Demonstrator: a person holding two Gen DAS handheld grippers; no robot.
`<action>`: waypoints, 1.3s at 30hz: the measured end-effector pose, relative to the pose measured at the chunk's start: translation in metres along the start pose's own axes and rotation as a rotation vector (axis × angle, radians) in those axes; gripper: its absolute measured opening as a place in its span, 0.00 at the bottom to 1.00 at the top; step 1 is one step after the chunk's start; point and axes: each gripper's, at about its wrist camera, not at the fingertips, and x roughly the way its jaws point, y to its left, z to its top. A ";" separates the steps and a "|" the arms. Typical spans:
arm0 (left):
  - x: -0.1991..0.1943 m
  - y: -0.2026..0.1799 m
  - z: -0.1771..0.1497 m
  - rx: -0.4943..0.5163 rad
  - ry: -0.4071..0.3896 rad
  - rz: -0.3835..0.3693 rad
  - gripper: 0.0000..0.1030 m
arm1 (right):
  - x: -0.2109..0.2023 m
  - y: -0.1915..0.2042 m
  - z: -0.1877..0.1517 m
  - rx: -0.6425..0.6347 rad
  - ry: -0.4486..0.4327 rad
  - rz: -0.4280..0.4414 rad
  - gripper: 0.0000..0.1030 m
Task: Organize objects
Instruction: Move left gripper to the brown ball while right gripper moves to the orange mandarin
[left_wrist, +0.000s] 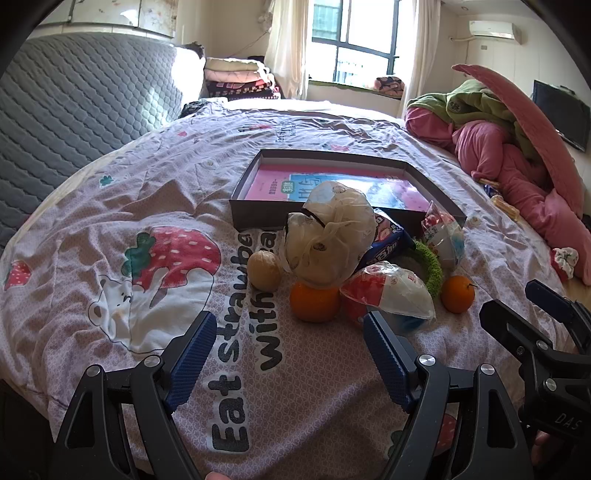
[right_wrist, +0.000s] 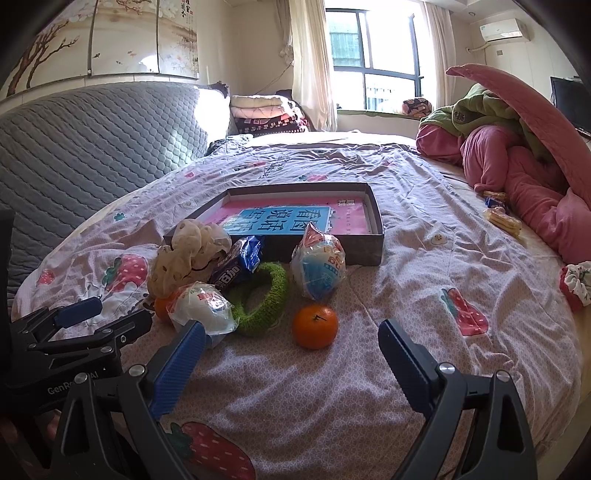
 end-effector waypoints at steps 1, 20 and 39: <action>0.001 0.000 0.000 0.001 0.000 0.000 0.80 | 0.000 -0.001 0.000 0.001 0.001 0.001 0.92; 0.004 0.008 -0.002 -0.005 0.011 0.009 0.80 | 0.002 -0.003 -0.001 0.005 0.011 0.000 0.92; 0.021 0.034 -0.002 -0.052 0.050 0.024 0.80 | 0.014 -0.011 -0.006 0.004 0.055 -0.033 0.91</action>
